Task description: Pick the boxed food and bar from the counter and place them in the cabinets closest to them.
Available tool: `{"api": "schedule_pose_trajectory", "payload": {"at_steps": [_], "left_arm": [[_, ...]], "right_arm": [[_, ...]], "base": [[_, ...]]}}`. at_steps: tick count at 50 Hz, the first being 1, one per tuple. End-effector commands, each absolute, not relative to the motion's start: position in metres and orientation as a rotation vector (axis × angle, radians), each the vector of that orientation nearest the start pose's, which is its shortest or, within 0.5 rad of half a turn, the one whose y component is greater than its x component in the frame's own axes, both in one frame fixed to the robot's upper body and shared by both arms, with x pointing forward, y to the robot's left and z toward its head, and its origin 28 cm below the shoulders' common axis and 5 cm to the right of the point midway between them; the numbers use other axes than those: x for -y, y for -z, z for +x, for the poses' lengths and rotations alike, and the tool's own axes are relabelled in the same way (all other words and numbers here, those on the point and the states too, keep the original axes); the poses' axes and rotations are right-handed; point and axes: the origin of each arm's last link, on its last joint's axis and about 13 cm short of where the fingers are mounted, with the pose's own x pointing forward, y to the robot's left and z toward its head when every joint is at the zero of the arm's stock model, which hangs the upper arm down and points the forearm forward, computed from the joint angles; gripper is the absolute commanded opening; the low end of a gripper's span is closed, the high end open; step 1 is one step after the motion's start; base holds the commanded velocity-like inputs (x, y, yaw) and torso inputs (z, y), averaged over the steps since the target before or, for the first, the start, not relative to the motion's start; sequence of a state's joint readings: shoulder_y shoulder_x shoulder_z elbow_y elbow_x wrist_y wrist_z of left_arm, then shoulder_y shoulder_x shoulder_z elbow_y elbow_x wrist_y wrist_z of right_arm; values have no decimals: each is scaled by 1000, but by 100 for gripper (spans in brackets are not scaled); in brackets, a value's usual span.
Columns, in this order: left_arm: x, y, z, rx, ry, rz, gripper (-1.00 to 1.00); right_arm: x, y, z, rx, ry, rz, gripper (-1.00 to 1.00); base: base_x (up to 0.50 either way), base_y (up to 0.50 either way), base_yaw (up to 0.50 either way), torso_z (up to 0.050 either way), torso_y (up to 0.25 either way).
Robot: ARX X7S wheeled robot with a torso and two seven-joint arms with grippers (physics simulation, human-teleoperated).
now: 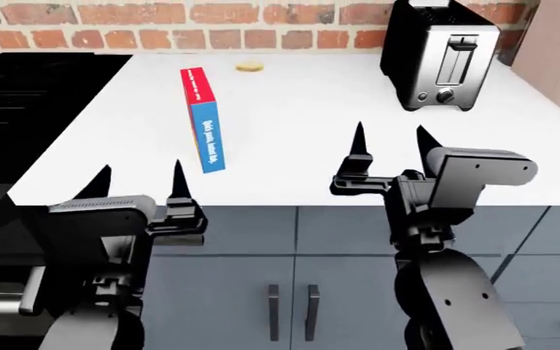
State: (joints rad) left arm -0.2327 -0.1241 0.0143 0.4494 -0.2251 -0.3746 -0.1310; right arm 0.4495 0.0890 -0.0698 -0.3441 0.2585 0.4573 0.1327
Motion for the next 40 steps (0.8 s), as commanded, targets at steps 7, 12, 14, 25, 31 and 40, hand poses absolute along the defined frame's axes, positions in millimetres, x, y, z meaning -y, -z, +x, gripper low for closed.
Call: {"api": "schedule_pose_trajectory", "payload": {"at_steps": [7,12,14,25,31,40], "left_arm": [[-224,-170,248,368,-23,-108,100],[-225,-174,246,384,-23,-115,100],[-225,-176,246,389,-25,-121,100],[-227,-176,247,378,-41,-133,100],[-227,-177,246,391,-32,-133,100],[-226,-177,246,390,-26,-132,100]], "right_arm": [[87,-190,273,350,-99,129,100],[85,-192,270,349,-110,130,100],[84,-194,268,359,-117,130,100],[82,-200,262,399,-131,132,100],[83,-200,259,467,-130,104,100],[84,-200,259,481,-132,113,100]], "base": [[0,350,0,7,2],[0,500,0,0,0],[0,500,0,0,0],[5,500,0,0,0],[449,270,0,0,0],[500,104,0,0,0]]}}
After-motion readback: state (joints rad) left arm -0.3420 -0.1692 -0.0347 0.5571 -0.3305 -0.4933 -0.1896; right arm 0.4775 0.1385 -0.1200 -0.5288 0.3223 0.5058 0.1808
